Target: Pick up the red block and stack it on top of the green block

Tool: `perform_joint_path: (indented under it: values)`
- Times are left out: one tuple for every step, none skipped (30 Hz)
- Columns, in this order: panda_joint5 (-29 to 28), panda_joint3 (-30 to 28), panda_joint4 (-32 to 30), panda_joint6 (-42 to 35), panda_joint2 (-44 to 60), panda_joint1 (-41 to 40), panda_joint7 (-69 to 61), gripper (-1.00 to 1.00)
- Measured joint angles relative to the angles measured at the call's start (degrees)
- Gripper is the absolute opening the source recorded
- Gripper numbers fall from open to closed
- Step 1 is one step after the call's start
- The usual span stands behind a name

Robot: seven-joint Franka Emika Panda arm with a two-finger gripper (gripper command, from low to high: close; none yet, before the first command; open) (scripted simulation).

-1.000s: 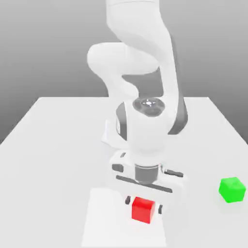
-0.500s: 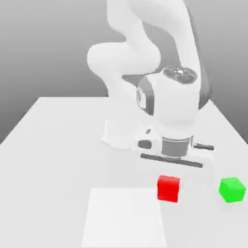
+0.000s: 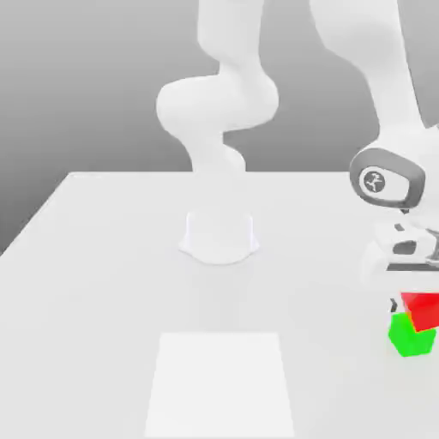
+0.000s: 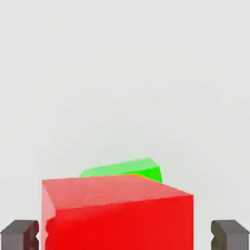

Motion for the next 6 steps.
perform_joint_path:
  values:
    - [-0.6,-0.4,0.0,0.6,0.8,0.3,0.4,1.00]
    - [-0.1,-0.1,0.0,0.0,0.1,0.1,0.1,1.00]
    - [1.0,0.5,-0.1,-1.2,-1.3,-0.3,-0.7,1.00]
    - [2.5,1.0,-0.2,-2.7,-3.0,-0.6,-1.8,1.00]
    - [4.0,1.4,-0.3,-4.4,-4.9,-0.7,-2.9,1.00]
    - [5.5,1.8,-0.4,-6.2,-6.9,-0.8,-4.0,1.00]
